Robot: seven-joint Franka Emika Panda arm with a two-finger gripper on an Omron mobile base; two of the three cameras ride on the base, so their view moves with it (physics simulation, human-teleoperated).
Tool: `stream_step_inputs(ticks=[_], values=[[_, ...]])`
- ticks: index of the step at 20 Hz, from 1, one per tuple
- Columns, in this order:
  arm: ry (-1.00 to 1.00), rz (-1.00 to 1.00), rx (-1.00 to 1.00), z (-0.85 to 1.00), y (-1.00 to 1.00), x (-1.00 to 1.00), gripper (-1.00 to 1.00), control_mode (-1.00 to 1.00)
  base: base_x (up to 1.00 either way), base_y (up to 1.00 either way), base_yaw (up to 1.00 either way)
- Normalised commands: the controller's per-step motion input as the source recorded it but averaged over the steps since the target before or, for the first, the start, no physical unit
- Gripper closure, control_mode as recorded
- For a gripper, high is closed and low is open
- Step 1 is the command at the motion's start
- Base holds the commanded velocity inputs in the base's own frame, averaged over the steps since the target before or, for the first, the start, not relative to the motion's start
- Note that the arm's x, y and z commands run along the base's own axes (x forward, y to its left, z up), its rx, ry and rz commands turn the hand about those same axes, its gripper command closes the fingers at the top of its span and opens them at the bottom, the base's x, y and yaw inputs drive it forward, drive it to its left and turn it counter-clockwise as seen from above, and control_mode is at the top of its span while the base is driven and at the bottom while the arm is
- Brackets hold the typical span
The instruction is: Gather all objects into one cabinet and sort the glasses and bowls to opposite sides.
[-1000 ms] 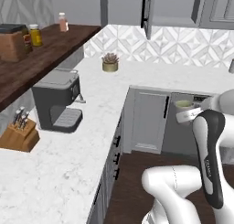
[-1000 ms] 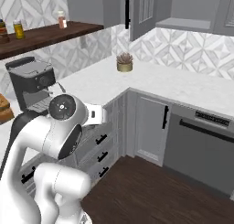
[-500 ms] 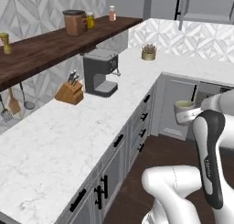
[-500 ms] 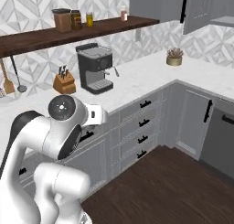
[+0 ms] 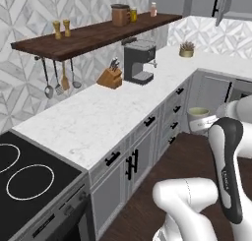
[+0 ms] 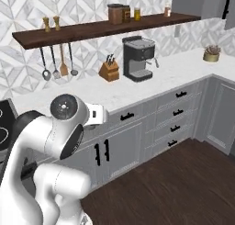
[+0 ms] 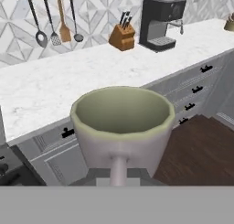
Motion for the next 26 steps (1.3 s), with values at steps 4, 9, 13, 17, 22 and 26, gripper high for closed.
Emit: stream_step_inputs(ticks=[4, 9, 13, 17, 22, 26], values=[[0.00, 0.00, 0.00, 0.00, 0.00, 0.00, 1.00, 1.00, -0.85, 1.00, 0.21], [0.00, 0.00, 0.00, 0.00, 0.00, 0.00, 1.00, 1.00, -0.81, 1.00, 0.29], [0.00, 0.00, 0.00, 0.00, 0.00, 0.00, 1.00, 1.00, -0.75, 1.00, 0.52], [0.00, 0.00, 0.00, 0.00, 0.00, 0.00, 1.00, 1.00, -0.50, 0.94, 0.63], [0.00, 0.00, 0.00, 0.00, 0.00, 0.00, 1.00, 1.00, -0.14, 0.54, 0.52], [0.00, 0.00, 0.00, 0.00, 0.00, 0.00, 1.00, 1.00, 0.00, 0.00, 0.03]])
